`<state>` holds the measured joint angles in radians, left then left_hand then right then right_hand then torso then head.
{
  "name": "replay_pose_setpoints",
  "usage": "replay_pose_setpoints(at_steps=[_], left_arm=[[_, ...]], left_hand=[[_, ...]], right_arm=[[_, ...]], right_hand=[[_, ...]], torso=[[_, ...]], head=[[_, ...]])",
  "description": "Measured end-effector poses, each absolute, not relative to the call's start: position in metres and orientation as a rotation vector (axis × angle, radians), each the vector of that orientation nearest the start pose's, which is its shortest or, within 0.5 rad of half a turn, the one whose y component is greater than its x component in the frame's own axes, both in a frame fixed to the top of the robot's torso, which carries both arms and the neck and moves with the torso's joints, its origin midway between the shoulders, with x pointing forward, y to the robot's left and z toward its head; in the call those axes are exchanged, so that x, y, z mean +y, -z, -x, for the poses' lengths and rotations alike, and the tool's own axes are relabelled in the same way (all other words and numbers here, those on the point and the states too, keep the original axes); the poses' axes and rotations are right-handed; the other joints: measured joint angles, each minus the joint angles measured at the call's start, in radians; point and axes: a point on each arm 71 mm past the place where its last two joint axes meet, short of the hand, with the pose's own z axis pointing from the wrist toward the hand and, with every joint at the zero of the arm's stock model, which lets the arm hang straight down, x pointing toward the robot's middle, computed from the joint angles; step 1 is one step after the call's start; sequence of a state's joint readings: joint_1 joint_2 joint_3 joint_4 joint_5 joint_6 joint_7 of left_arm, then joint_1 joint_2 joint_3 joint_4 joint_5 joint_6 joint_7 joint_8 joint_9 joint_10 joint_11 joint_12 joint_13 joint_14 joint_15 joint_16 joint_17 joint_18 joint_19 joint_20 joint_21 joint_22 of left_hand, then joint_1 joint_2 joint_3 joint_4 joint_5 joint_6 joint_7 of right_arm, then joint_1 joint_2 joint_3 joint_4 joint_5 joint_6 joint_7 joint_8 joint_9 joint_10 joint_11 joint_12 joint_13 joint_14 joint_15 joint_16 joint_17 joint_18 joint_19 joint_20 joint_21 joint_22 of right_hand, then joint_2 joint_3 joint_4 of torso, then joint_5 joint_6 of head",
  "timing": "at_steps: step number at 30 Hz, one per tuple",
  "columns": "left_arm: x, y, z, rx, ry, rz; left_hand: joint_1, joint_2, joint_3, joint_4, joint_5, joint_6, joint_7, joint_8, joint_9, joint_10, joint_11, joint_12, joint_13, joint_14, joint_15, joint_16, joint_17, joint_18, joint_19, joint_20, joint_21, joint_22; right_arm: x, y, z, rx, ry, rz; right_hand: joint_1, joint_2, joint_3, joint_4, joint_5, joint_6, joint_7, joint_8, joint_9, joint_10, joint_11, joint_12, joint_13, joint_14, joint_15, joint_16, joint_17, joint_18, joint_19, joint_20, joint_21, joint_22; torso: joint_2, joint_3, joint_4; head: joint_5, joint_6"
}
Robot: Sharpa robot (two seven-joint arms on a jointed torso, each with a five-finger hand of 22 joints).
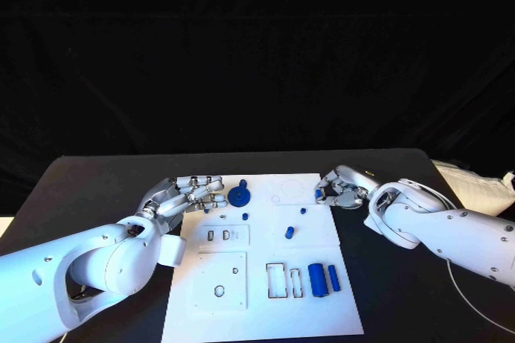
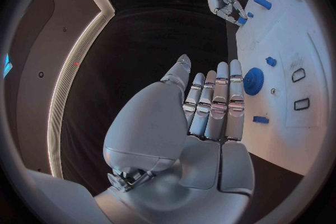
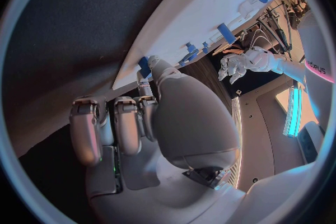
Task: Assemble the parts on the task board
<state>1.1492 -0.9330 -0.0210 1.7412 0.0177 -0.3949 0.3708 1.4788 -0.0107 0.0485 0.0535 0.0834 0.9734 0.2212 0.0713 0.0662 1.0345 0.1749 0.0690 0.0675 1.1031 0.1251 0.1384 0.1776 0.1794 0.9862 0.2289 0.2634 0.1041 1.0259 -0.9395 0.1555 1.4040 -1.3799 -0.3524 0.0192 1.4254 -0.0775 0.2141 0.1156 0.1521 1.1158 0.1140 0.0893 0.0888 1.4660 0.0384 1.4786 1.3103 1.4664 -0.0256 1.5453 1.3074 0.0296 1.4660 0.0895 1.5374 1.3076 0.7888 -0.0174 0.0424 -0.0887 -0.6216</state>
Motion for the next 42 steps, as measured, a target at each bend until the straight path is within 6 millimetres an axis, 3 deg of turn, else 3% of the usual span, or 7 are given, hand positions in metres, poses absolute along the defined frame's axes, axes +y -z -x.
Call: replay_pose_setpoints(at_steps=[9, 16, 21, 28, 34, 42], left_arm=[[0.194, 0.180, -0.442, 1.467, 1.577, 1.189], [0.197, 0.180, -0.443, 1.463, 1.570, 1.196], [0.204, 0.182, -0.447, 1.451, 1.552, 1.214], [0.211, 0.185, -0.452, 1.437, 1.533, 1.232], [0.213, 0.186, -0.454, 1.431, 1.529, 1.238], [0.213, 0.186, -0.455, 1.428, 1.528, 1.239]], left_hand=[[0.000, 0.000, 0.000, 0.000, 0.000, 0.000, 0.000, 0.000, 0.000, -0.004, 0.004, 0.000, 0.000, 0.000, 0.000, 0.000, 0.001, 0.000, 0.000, 0.000, 0.000, 0.000], [0.000, 0.000, 0.000, 0.000, 0.000, 0.000, 0.000, -0.004, 0.000, -0.004, 0.004, 0.000, -0.001, -0.003, 0.004, -0.004, 0.001, 0.000, 0.000, 0.000, 0.000, 0.000], [0.000, 0.000, 0.000, 0.000, 0.000, -0.003, 0.003, -0.004, 0.000, -0.007, 0.000, 0.000, -0.001, -0.003, 0.004, -0.004, 0.001, 0.000, 0.000, 0.000, 0.000, 0.000], [0.000, 0.000, 0.003, -0.003, 0.000, -0.004, 0.004, -0.004, -0.001, -0.007, 0.000, 0.000, -0.001, -0.004, 0.004, -0.004, 0.002, 0.000, 0.000, 0.000, 0.000, 0.000], [0.000, 0.000, 0.000, -0.006, 0.000, -0.004, 0.004, -0.004, -0.001, -0.007, 0.000, 0.000, -0.001, -0.004, 0.004, -0.004, 0.002, 0.000, -0.008, 0.000, 0.000, 0.000], [0.000, 0.000, 0.003, -0.017, 0.000, -0.006, 0.005, -0.004, -0.001, -0.013, 0.005, 0.000, -0.001, -0.025, 0.011, -0.023, 0.005, 0.000, -0.063, 0.009, -0.023, -0.012]], right_arm=[[-0.282, 0.196, -0.495, 1.574, -0.626, -0.079], [-0.258, 0.180, -0.489, 1.525, -0.671, -0.098], [-0.226, 0.171, -0.481, 1.520, -0.718, -0.117], [-0.172, 0.168, -0.464, 1.551, -0.792, -0.113], [-0.133, 0.181, -0.450, 1.612, -0.808, -0.083], [-0.105, 0.200, -0.441, 1.676, -0.785, -0.055]], right_hand=[[0.004, 0.015, 0.007, -0.007, -0.006, 0.019, -0.009, 0.006, 0.003, 0.000, -0.007, 0.000, 0.000, -0.001, -0.009, 0.000, 0.000, 0.000, 0.000, -0.007, 0.000, 0.000], [0.007, 0.028, 0.023, -0.026, -0.019, 0.020, -0.007, 0.004, 0.004, 0.000, -0.007, -0.009, 0.000, -0.002, -0.009, 0.000, 0.000, 0.000, 0.000, -0.012, 0.000, 0.000], [0.009, 0.033, 0.023, -0.026, -0.019, 0.020, -0.007, -0.001, 0.003, 0.000, -0.007, -0.016, 0.000, -0.002, -0.009, 0.000, 0.001, 0.000, 0.000, -0.014, 0.000, 0.000], [0.007, 0.036, 0.029, -0.026, -0.023, 0.020, -0.007, -0.007, 0.002, 0.000, -0.007, -0.016, 0.000, -0.002, -0.009, 0.000, 0.001, 0.000, 0.000, -0.014, 0.000, 0.000], [0.004, 0.038, 0.029, -0.026, -0.025, 0.018, -0.006, -0.012, 0.001, 0.000, -0.007, -0.016, 0.000, -0.002, -0.009, 0.000, 0.001, 0.000, 0.000, -0.014, 0.000, 0.000], [0.001, 0.041, 0.029, -0.026, -0.018, 0.015, -0.005, -0.011, 0.000, 0.000, -0.007, -0.024, 0.000, -0.002, -0.009, -0.006, 0.000, 0.000, 0.000, -0.014, -0.008, 0.000]], torso=[[0.000, 0.0001, 0.0006], [-0.002, -0.0006, 0.0012], [-0.005, -0.0024, 0.0029], [-0.012, -0.0061, 0.0089], [-0.019, -0.0112, 0.0148], [-0.022, -0.0144, 0.0174]], head=[[0.002, -0.001], [0.009, -0.002], [0.017, -0.006], [0.032, -0.022], [0.044, -0.034], [0.051, -0.044]])
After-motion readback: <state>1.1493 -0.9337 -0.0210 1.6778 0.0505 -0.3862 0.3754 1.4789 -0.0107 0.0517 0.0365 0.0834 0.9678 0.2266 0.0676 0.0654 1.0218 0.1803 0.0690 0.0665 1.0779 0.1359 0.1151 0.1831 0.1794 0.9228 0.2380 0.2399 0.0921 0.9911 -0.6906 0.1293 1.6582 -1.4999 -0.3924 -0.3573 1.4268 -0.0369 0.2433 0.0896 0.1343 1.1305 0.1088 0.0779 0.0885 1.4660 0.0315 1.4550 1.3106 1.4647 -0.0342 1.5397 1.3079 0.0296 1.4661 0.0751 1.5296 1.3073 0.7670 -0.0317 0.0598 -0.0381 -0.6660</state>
